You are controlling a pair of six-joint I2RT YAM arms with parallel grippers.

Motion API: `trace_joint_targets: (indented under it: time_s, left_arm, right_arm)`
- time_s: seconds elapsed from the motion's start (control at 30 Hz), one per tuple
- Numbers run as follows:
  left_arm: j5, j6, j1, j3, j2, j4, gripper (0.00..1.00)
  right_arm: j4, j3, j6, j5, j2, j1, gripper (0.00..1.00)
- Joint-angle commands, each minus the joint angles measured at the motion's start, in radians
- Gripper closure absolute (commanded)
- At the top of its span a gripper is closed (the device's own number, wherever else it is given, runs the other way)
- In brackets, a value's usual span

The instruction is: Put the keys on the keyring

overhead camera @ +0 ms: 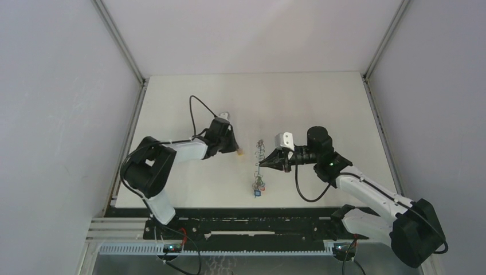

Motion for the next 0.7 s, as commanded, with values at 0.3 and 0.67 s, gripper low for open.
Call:
trace_joint_targets:
  time_s: [0.3, 0.67]
  left_arm:
    - [0.072, -0.136, -0.080, -0.054, -0.085, 0.284, 0.59]
    - [0.241, 0.073, 0.071, -0.486, -0.456, 0.721, 0.45]
  right_arm:
    - [0.016, -0.044, 0.015, 0.091, -0.113, -0.006, 1.00]
    - [0.287, -0.066, 0.145, 0.118, 0.008, -0.025, 1.00]
